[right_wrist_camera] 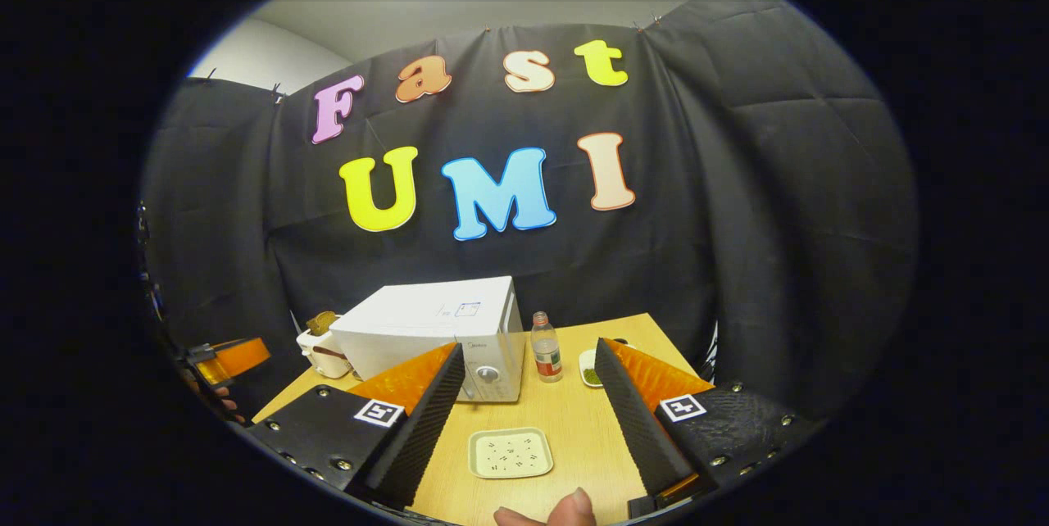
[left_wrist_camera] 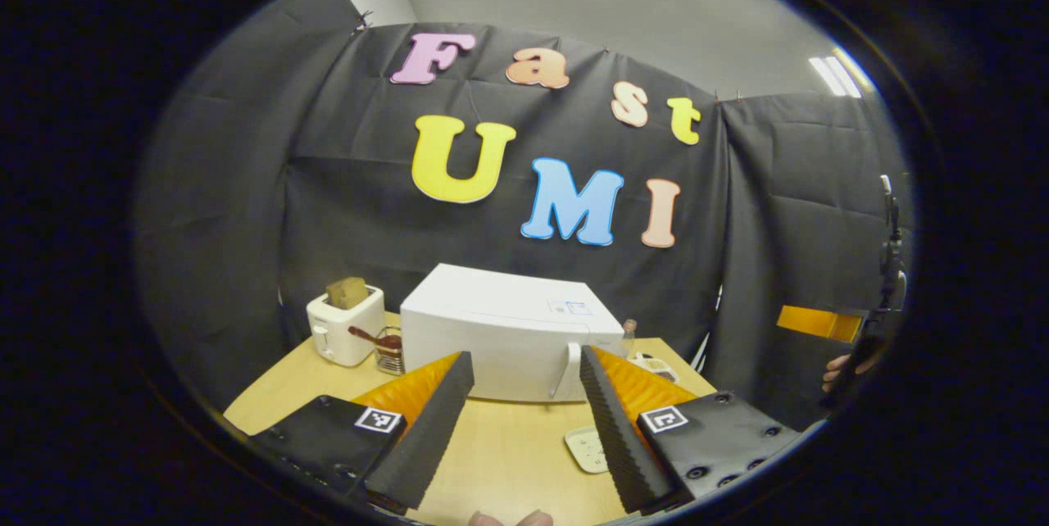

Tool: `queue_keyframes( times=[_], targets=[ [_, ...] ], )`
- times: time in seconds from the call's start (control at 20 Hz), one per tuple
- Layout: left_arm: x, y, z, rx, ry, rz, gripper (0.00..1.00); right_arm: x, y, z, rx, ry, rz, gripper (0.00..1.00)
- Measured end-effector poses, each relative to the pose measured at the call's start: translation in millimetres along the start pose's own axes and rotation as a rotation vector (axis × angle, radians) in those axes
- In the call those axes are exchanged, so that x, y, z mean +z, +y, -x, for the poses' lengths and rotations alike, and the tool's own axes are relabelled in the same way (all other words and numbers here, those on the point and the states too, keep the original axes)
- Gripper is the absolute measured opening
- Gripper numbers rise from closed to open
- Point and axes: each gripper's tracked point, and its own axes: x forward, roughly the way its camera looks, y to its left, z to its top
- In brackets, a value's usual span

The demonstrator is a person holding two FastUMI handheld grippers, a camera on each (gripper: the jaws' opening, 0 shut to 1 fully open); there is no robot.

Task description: Open the microwave oven with the left hand, put the food in, and close the microwave oven.

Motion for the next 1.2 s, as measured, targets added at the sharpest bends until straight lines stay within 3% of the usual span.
queue_keyframes(
  times=[0.2,0.25,0.3,0.35,0.4,0.45,0.55,0.7,0.9,1.2],
  targets=[
    [36.9,-23.5,61.6,0.072,-0.068,-0.016,0.87,34.0,7.9,9.3,0.057,-0.081,-0.03,0.97],
    [39.5,-32.3,72.9,0.089,-0.071,-0.01,0.93,42.9,7.7,11.0,0.077,-0.105,-0.006,0.97],
    [39.2,-43.0,84.1,0.101,-0.07,-0.001,0.9,43.0,6.8,11.2,0.1,-0.099,0.007,0.97],
    [43.0,-55.4,95.4,0.109,-0.076,0.003,0.93,42.3,7.8,14.8,0.124,-0.095,0.001,0.97],
    [47.0,-68.4,104.7,0.116,-0.083,-0.003,0.87,43.3,10.9,20.9,0.16,-0.087,-0.006,0.97],
    [50.3,-80.1,113.1,0.126,-0.09,-0.016,0.93,42.0,9.3,29.0,0.178,-0.086,0.002,0.97],
    [54.6,-99.2,125.5,0.156,-0.101,-0.037,0.87,48.4,-6.7,39.7,0.176,-0.128,0.06,0.97],
    [55.4,-127.6,141.3,0.194,-0.118,-0.054,0.9,46.8,-9.1,52.3,0.214,-0.147,0.099,0.97],
    [61.9,-144.3,148.8,0.193,-0.139,-0.079,0.87,69.4,-24.5,63.4,0.166,-0.186,0.042,0.97],
    [72.3,-117.2,154.7,0.19,-0.153,-0.072,0.9,59.4,1.5,67.0,0.158,-0.162,0.053,0.97]
  ],
)
